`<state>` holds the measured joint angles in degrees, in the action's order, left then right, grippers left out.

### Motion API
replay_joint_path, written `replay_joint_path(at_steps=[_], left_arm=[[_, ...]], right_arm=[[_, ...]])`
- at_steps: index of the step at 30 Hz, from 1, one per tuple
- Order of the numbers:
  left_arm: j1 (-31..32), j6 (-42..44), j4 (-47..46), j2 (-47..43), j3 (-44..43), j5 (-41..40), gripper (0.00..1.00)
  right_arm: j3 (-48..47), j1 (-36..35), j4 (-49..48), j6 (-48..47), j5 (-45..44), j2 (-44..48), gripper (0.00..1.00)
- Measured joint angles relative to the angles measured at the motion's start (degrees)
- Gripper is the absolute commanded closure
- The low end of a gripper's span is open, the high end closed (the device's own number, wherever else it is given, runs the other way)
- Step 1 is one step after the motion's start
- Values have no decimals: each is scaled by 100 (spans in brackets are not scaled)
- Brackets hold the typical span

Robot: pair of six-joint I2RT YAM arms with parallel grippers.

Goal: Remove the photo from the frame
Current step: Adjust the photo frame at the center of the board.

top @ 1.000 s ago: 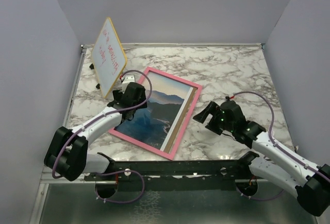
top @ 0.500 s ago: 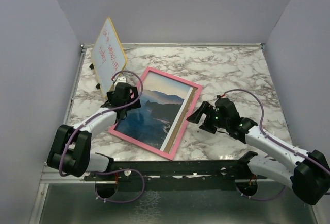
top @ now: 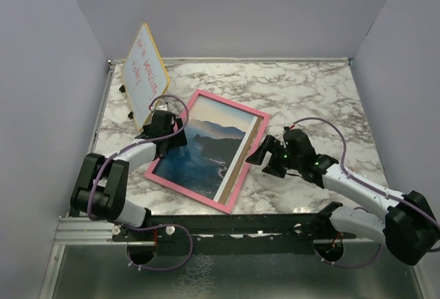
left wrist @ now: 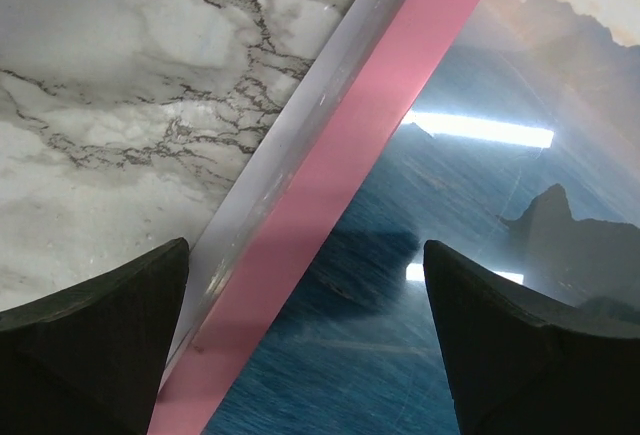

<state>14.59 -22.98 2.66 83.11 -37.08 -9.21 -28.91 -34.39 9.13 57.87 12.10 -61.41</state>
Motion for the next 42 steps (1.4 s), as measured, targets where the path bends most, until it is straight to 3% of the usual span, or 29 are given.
replay_joint_path(at_steps=[11, 23, 30, 42], left_arm=[[-96, -149, -133, 271, -240, 439, 1], [-39, -662, -632, -402, 516, 789, 5], [514, -935, -610, -525, 605, 719, 11], [1191, -1530, -448, -1228, 1104, 697, 12]], right_arm=[[-240, 0, -9, -142, 37, -103, 10], [-568, 0, 190, -297, -361, -986, 10], [-597, 0, 682, -378, -1025, -1213, 10], [-946, 0, 1126, -811, -1694, -1598, 17]])
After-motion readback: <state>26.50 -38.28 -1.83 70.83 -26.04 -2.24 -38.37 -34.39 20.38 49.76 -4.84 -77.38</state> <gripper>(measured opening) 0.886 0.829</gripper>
